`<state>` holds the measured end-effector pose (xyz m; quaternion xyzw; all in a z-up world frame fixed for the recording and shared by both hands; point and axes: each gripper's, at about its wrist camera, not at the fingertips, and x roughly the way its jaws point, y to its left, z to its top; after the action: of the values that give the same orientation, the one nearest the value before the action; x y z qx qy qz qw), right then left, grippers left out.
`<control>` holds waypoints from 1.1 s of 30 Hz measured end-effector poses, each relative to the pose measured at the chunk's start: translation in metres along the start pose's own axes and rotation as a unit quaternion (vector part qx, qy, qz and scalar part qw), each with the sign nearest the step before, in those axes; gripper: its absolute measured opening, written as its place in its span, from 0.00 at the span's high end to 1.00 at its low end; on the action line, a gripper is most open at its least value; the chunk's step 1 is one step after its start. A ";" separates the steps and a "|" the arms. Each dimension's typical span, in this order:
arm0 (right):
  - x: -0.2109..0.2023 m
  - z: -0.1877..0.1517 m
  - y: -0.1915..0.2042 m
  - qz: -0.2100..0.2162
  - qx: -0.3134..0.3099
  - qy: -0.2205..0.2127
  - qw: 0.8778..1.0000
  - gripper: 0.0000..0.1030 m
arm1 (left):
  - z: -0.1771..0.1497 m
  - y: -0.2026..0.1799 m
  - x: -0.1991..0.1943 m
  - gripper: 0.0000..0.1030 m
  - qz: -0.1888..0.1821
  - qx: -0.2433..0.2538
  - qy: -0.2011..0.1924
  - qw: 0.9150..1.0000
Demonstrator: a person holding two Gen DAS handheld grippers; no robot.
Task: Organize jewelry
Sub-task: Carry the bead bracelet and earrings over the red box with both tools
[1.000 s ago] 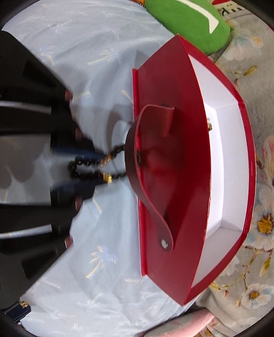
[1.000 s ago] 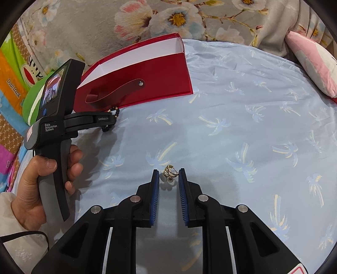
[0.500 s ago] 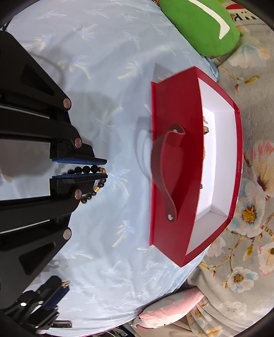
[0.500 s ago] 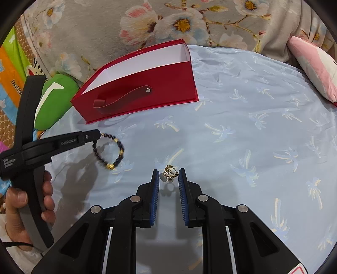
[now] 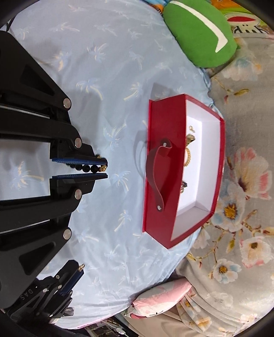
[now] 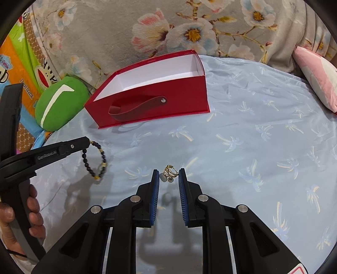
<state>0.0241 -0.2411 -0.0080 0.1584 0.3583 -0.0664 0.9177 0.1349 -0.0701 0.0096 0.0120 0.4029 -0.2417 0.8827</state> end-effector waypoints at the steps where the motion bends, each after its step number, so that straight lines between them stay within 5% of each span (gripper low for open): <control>1: -0.001 0.002 0.002 0.002 -0.001 -0.002 1.000 0.83 | 0.002 0.000 -0.006 0.94 -0.002 0.002 -0.004 1.000; 18: -0.014 0.101 0.021 0.009 -0.043 -0.088 0.995 0.83 | 0.090 0.001 -0.054 0.94 0.021 0.028 -0.099 0.994; 33: 0.079 0.242 0.027 -0.001 -0.056 -0.101 0.993 0.83 | 0.214 0.006 0.020 0.94 0.079 0.048 -0.135 0.987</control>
<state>0.2422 -0.2978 0.1125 0.0989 0.2674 -0.0629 0.9564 0.2999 -0.1195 0.1389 0.0536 0.2661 -0.1897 0.9436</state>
